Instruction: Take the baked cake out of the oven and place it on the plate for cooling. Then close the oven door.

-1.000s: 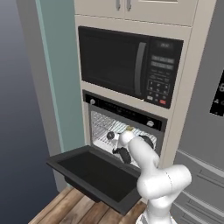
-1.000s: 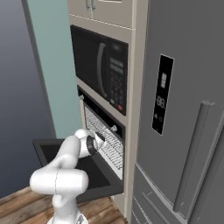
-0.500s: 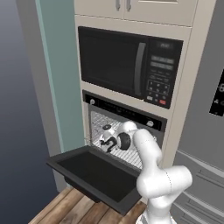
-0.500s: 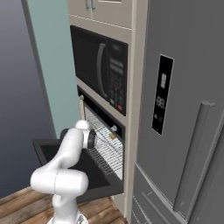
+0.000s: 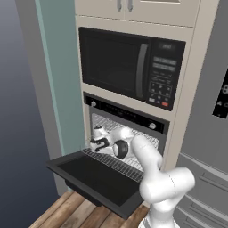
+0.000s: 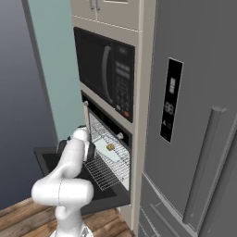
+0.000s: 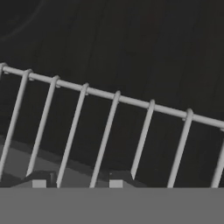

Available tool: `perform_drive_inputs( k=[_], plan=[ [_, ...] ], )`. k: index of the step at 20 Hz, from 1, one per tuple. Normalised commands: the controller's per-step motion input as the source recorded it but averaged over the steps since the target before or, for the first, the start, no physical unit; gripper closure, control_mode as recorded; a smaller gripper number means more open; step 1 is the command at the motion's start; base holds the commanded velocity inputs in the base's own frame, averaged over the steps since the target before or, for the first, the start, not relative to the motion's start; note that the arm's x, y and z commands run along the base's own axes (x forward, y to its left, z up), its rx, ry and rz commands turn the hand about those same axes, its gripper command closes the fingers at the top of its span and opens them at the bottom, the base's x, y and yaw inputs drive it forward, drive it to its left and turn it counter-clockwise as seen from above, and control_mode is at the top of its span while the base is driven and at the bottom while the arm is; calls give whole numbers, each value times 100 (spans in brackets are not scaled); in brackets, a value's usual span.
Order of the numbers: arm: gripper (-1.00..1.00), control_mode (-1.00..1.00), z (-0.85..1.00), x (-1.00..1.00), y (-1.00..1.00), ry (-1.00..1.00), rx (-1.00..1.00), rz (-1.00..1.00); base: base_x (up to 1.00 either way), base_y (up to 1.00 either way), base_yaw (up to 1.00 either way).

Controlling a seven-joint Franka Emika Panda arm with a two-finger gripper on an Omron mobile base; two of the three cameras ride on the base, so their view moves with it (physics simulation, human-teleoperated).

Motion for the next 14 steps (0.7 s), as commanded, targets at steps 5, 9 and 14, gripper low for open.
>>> perform_drive_inputs(
  k=[5, 9, 14],
  plan=[
    [-100, -100, -100, -100, 100, 12, -2, 0, 0, 0, 0],
    [-100, -100, -100, -100, 100, 8, -9, 3, 0, 0, 0],
    [-100, -100, -67, -100, 75, -8, -9, 4, 0, 0, 0]
  ],
)
